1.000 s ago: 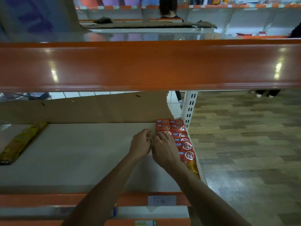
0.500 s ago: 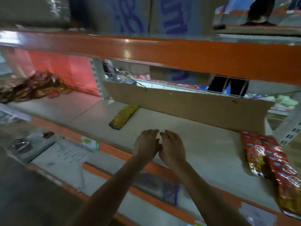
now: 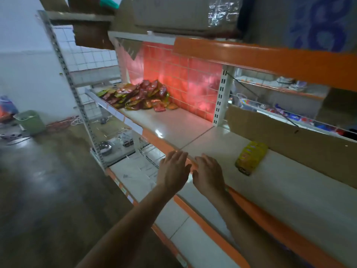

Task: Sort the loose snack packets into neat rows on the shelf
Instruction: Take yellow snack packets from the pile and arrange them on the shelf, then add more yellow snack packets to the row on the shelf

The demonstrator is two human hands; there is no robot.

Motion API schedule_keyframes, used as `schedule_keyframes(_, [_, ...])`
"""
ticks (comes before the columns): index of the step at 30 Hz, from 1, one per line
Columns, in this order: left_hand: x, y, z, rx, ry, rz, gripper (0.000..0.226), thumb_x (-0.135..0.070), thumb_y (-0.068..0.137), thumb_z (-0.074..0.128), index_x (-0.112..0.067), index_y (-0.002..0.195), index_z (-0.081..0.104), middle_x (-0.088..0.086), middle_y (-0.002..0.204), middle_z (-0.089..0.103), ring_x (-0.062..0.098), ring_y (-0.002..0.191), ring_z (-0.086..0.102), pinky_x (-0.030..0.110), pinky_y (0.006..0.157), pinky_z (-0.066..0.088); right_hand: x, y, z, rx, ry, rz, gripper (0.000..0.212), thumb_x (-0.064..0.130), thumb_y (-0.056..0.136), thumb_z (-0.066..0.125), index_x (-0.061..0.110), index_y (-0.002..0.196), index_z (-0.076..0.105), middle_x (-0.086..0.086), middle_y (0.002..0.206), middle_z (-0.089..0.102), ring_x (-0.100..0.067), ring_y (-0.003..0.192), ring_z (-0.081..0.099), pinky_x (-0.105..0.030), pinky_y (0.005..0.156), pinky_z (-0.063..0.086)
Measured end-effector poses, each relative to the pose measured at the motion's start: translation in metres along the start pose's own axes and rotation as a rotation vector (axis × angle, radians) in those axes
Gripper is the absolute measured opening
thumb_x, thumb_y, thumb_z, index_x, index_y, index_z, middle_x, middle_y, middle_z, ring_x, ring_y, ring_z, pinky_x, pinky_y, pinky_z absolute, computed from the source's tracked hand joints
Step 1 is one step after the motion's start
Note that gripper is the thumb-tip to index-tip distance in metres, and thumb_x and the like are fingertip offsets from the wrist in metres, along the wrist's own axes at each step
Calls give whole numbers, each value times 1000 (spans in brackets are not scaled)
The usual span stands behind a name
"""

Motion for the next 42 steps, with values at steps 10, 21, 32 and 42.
schedule_keyframes(10, [178,114,-14,2,86,-146,49,-36,94,51,-17,138,44,4,141,48,26,131,40,38,103,37,106,170,83,34,84,-100,40,23,93,52,14,132,49,-6,137,49,-25,127,41,-30,106,30])
schedule_keyframes(21, [314,247,-5,14,139,-216,55,-38,93,53,-16,141,38,5,143,44,27,130,38,41,101,39,158,335,161,120,185,-35,45,23,93,52,14,137,44,-6,142,44,-24,132,36,-31,109,27])
schedule_keyframes(32, [396,373,16,-39,61,-31,24,-7,83,59,-3,106,61,14,108,64,35,100,55,39,75,46,177,463,197,-18,488,301,32,15,89,56,8,120,52,-11,115,62,-30,109,57,-31,81,41])
schedule_keyframes(42, [415,408,41,-59,100,160,36,-16,60,83,-10,93,70,4,80,67,28,73,62,31,48,51,167,496,222,-161,680,624,46,3,82,55,11,127,51,-15,114,64,-32,106,58,-30,84,41])
Point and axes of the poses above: each hand's wrist, its own y-axis towards the middle knuckle, its own z-axis out of the palm, x = y × z, the point moved 8 cm from there along y, towards the middle knuckle
